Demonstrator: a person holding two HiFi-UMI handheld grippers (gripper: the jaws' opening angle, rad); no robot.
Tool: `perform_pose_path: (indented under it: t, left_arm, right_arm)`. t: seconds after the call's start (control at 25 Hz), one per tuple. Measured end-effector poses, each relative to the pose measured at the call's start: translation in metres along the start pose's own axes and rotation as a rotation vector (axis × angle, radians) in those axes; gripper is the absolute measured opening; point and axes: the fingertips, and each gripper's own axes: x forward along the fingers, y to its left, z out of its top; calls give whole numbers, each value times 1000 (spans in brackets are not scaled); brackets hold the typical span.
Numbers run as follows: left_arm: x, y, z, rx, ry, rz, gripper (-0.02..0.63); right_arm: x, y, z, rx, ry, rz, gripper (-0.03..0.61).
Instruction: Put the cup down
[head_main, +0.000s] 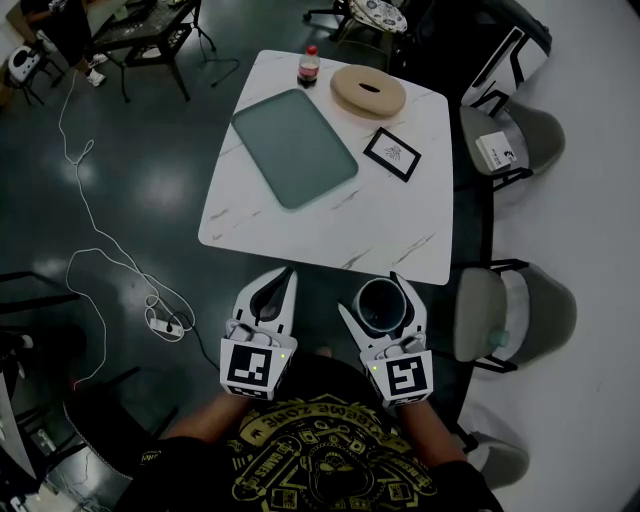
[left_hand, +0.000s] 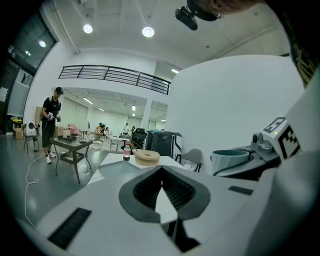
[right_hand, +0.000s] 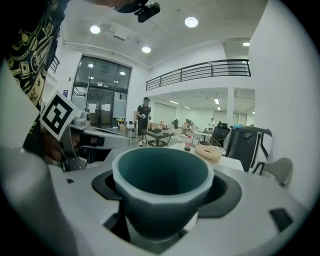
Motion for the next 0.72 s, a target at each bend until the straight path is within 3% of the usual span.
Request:
perform_pose_path:
  t: [0.72]
  left_arm:
    - [-8, 59, 24, 21, -49, 16, 11]
  right_arm:
    - [55, 19, 30, -35, -12, -30, 393]
